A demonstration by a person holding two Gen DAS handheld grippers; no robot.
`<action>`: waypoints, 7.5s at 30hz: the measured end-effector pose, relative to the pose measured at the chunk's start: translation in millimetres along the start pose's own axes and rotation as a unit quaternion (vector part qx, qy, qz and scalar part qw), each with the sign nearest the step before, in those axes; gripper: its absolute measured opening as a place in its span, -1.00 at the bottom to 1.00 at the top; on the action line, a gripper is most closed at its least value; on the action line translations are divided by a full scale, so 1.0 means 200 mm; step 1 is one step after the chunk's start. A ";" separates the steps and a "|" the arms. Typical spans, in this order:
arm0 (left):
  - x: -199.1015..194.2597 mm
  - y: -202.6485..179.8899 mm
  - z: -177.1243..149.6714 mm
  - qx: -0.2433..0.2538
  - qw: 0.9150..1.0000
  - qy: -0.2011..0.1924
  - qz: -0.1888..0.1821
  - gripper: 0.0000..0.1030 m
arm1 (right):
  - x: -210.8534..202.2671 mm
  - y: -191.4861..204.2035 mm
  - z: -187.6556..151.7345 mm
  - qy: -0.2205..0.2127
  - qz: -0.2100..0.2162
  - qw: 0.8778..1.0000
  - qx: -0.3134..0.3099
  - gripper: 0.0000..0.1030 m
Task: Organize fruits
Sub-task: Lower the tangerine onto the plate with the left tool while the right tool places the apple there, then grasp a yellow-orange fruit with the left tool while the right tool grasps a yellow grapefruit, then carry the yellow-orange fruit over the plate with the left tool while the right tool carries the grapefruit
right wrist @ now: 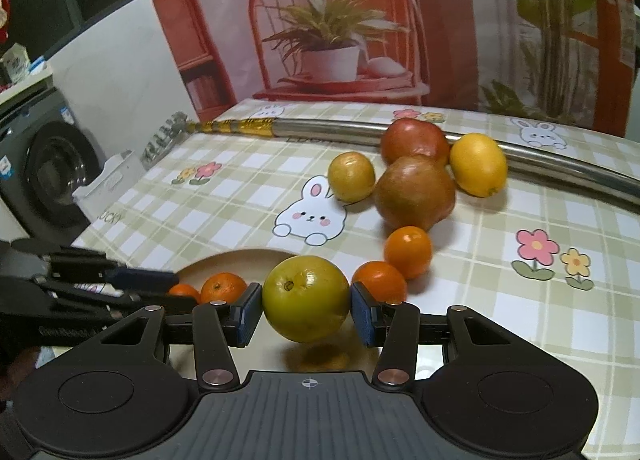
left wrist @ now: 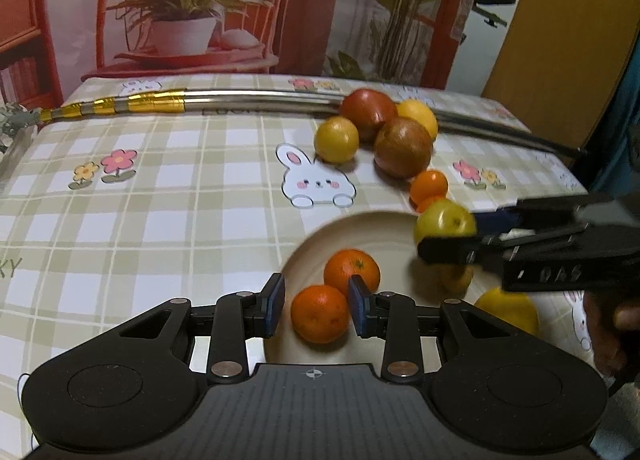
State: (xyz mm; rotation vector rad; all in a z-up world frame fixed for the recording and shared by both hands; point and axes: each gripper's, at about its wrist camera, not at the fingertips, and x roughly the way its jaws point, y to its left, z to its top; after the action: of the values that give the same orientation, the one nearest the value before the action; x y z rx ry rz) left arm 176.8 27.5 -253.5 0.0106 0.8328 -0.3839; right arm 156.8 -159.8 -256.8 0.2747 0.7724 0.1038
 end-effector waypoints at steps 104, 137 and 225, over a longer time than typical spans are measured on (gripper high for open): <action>0.54 -0.02 0.56 -0.011 1.000 0.000 -0.028 -0.05 | -0.11 -0.62 0.24 -0.116 -0.109 0.986 0.053 -0.03; 0.16 0.19 0.36 -0.088 0.995 -0.046 -0.012 -0.05 | 0.36 -0.84 0.32 -0.127 -0.024 0.988 0.080 -0.01; -0.12 -0.11 -0.15 -0.043 0.996 0.053 -0.059 -0.05 | -0.46 -0.03 -0.25 -0.178 0.017 0.978 0.110 -0.02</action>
State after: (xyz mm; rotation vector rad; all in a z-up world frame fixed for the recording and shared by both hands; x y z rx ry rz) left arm 133.8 19.2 -252.7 -0.0989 0.9572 -0.4621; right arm 56.2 -171.8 -231.2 0.5023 0.4210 -0.0005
